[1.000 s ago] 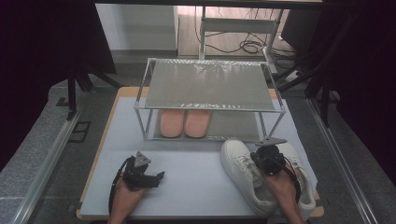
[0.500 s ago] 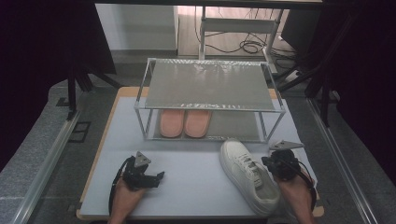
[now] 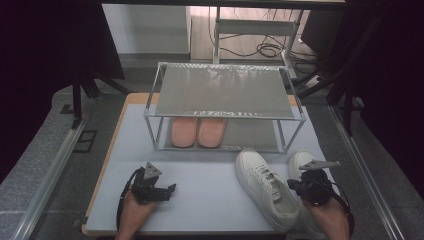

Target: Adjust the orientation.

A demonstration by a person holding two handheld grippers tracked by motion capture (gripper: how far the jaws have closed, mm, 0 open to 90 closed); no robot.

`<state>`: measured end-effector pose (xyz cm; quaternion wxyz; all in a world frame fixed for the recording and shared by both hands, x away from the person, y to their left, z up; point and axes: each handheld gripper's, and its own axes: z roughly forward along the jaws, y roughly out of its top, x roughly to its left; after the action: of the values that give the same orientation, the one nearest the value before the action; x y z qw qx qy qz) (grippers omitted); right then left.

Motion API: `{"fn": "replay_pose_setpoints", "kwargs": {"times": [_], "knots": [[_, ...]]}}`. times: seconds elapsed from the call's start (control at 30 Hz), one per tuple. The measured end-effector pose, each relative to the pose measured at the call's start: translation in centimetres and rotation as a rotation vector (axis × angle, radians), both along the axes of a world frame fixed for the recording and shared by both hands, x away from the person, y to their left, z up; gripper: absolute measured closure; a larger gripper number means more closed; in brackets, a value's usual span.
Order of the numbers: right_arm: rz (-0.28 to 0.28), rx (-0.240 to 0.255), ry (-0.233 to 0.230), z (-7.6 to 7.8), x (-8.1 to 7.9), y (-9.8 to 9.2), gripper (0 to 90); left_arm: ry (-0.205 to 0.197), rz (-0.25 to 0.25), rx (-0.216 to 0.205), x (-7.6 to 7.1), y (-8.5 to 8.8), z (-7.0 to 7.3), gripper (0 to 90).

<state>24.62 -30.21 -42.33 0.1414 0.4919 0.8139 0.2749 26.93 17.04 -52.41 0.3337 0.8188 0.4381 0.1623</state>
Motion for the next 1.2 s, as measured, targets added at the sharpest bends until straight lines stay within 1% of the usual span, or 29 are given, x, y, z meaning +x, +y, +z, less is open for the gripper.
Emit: {"fn": "replay_pose_setpoints", "kwargs": {"times": [0.1, 0.2, 0.4, 0.67, 0.9, 1.0, 1.1, 1.2], "knots": [[0.009, -0.001, 0.013, -0.1, 0.1, 0.3, 90.0, 0.000, 0.000, 0.000, 0.0, 0.0, 0.0, 13.2], [0.010, 0.011, 0.017, -0.2, 0.4, 0.6, 90.0, 0.000, 0.001, -0.001, 0.0, 0.0, 0.0, 13.1], [0.020, -0.012, 0.023, -0.3, 0.6, 1.6, 90.0, 0.000, 0.001, 0.000, 0.0, 0.0, 0.0, 13.1], [0.035, 0.007, 0.031, -0.7, 1.0, 2.5, 90.0, 0.000, 0.001, -0.001, 0.0, 0.0, 0.0, 13.1], [0.080, 0.026, 0.046, -1.4, 1.5, 4.0, 90.0, 0.000, 0.001, -0.001, 0.0, 0.0, 0.0, 13.1], [0.089, 0.031, 0.040, -1.4, 1.5, 4.5, 90.0, 0.000, 0.000, -0.001, 0.0, 0.0, 0.0, 13.1], [0.092, 0.012, 0.037, -1.5, 1.6, 5.0, 90.0, 0.000, 0.000, -0.001, 0.0, 0.0, 0.0, 13.1], [0.101, 0.021, 0.033, -1.5, 1.7, 5.5, 90.0, 0.000, 0.000, 0.000, 0.0, 0.0, 0.0, 13.1]]}}
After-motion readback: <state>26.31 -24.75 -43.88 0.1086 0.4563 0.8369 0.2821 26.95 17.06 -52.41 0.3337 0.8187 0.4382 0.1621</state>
